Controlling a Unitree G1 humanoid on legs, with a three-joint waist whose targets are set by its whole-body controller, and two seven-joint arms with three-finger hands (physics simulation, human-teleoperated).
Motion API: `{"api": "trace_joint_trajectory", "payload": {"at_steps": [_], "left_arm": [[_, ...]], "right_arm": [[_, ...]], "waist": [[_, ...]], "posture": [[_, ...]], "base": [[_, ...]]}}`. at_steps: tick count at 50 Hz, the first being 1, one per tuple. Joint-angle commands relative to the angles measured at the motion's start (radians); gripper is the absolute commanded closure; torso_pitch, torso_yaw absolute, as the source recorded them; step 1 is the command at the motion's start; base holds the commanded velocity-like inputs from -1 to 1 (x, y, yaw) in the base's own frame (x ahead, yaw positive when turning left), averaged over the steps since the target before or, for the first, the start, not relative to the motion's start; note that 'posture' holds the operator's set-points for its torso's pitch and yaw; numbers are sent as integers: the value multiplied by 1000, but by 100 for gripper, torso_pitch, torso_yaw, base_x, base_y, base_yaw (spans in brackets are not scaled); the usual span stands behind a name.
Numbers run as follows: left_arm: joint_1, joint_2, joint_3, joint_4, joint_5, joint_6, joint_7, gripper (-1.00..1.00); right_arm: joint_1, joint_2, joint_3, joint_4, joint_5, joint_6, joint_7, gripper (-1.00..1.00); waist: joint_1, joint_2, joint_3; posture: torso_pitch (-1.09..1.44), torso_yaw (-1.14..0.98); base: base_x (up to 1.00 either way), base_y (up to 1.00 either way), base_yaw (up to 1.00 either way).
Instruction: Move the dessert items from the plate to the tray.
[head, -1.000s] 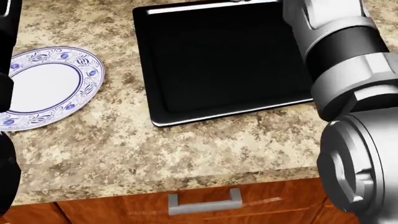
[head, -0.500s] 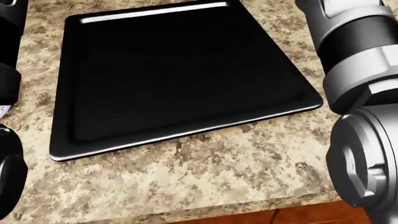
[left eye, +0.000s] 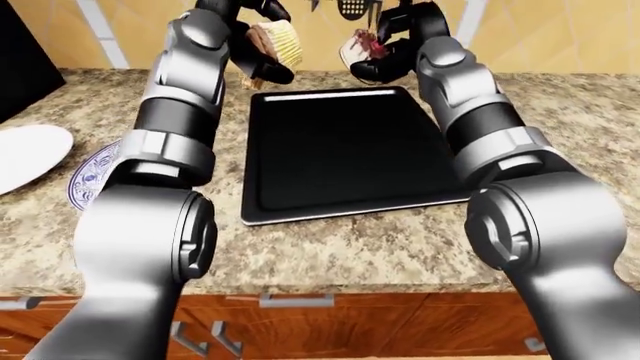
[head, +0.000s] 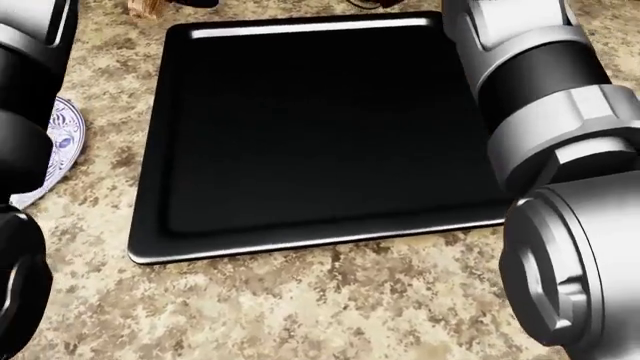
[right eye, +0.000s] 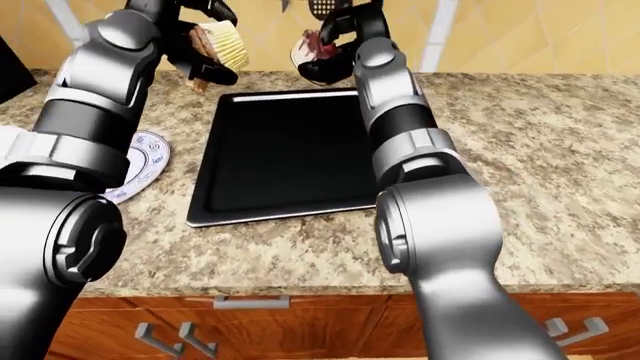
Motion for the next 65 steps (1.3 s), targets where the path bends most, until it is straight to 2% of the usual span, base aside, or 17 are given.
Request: {"api": "trace_joint_trajectory", "payload": {"at_steps": [1,10,16,17,18,23,32,35,39,49,50,52,54,58,60,61,65], "left_arm": [[-52,0,-1,-48,8,-47,11,100],[-40,-23,-8,-49,35,-56,-2,100],[-40,-25,-6,-45,47,-59,-2,100],[-40,-26,-5,-45,48,-58,-2,100],[-41,-26,-3,-47,47,-56,-3,100],[-40,-25,-2,-50,50,-55,-4,100],[-42,-23,1,-47,52,-55,-2,100],[-42,-22,1,-47,52,-55,-1,100],[-42,-21,1,-49,52,-54,-2,100],[-42,-19,1,-52,53,-52,-2,100],[-42,-19,3,-50,52,-52,-1,100],[-42,-19,2,-50,52,-53,-1,100],[-42,-18,2,-53,52,-52,-3,100],[-42,-15,4,-55,51,-50,-3,100],[-42,-16,2,-57,51,-50,-4,100],[-42,-17,2,-58,51,-49,-4,100],[-40,-17,2,-61,52,-48,-4,100]], "right_arm": [[-44,-19,-1,-45,-13,-9,-8,100],[-46,-41,-1,-41,-55,77,-50,100],[-27,-41,20,-33,-108,116,-72,100],[-24,-39,38,-30,-133,128,-73,100],[-23,-36,26,-32,-128,126,-74,100],[-8,-22,83,-24,-221,128,-7,100],[13,-10,81,-15,-320,126,13,100],[22,-6,111,-14,-378,101,32,100],[31,3,124,-12,-434,78,56,100],[41,17,105,-10,-497,57,75,100],[40,18,100,-10,-497,56,76,86],[41,20,98,-10,-502,57,80,73],[41,22,95,-10,-506,58,86,29],[41,24,92,-11,-514,58,94,-4],[42,24,92,-11,-517,55,99,-31],[42,24,90,-11,-517,56,98,-36],[41,25,88,-11,-521,55,101,-84]], "waist": [[-4,7,-45],[5,5,-45],[5,6,-46],[4,6,-46],[4,6,-46],[1,8,-45],[1,12,-45],[1,13,-44],[-1,14,-45],[-1,17,-48],[-1,17,-48],[-1,17,-48],[0,17,-48],[-1,17,-49],[-1,17,-49],[-1,17,-49],[0,17,-50]], "posture": [[0,0],[0,0],[0,0],[0,0],[0,0],[0,0],[0,0],[0,0],[0,0],[0,0],[0,0],[0,0],[0,0],[0,0],[0,0],[0,0],[0,0]], "base": [[0,0,0],[0,0,0],[0,0,0],[0,0,0],[0,0,0],[0,0,0],[0,0,0],[0,0,0],[0,0,0],[0,0,0],[0,0,0],[0,0,0],[0,0,0],[0,0,0],[0,0,0],[0,0,0],[0,0,0]]}}
